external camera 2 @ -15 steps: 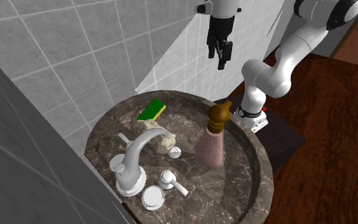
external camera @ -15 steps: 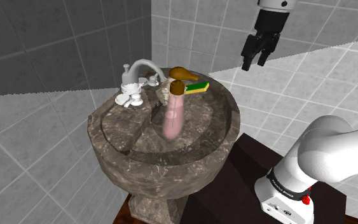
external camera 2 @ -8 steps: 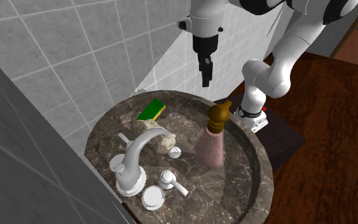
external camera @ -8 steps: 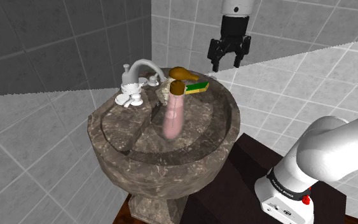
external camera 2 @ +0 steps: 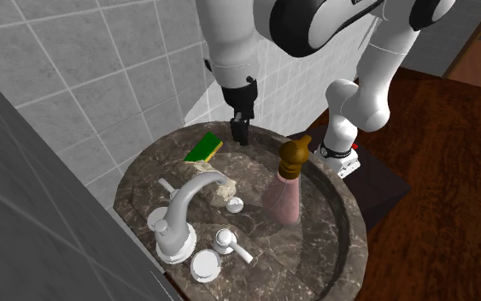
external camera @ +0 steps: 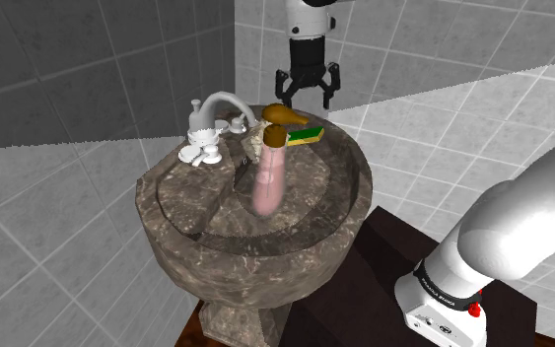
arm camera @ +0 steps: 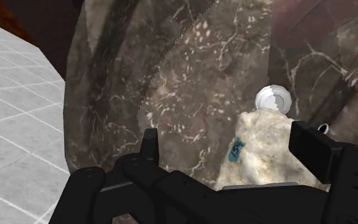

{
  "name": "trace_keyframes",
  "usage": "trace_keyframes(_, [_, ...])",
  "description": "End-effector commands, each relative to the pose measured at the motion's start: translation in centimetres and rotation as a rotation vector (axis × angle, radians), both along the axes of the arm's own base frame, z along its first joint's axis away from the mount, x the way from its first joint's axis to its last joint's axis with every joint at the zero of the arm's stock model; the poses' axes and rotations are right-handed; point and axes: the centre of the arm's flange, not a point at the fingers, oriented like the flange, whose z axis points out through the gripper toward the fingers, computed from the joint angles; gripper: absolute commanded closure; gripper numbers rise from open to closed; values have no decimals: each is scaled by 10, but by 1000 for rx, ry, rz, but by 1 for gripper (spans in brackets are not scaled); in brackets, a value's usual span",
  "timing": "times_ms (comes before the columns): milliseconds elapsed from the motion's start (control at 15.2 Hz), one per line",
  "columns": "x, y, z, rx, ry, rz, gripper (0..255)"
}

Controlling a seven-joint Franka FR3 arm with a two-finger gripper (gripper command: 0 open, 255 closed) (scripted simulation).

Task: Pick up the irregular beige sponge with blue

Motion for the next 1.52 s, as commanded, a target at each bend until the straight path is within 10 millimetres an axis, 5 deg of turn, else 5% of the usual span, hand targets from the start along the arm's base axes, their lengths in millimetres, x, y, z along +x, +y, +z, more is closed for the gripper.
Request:
trace_keyframes(0, [30, 3, -14, -18, 20, -64, 0])
trace_keyframes(726, [176, -8, -90, -113, 128, -389, 0])
trace_keyframes(1386, [177, -8, -131, -114, 128, -390, 0])
trace_keyframes(1452, [176, -8, -130, -114, 128, -390, 255])
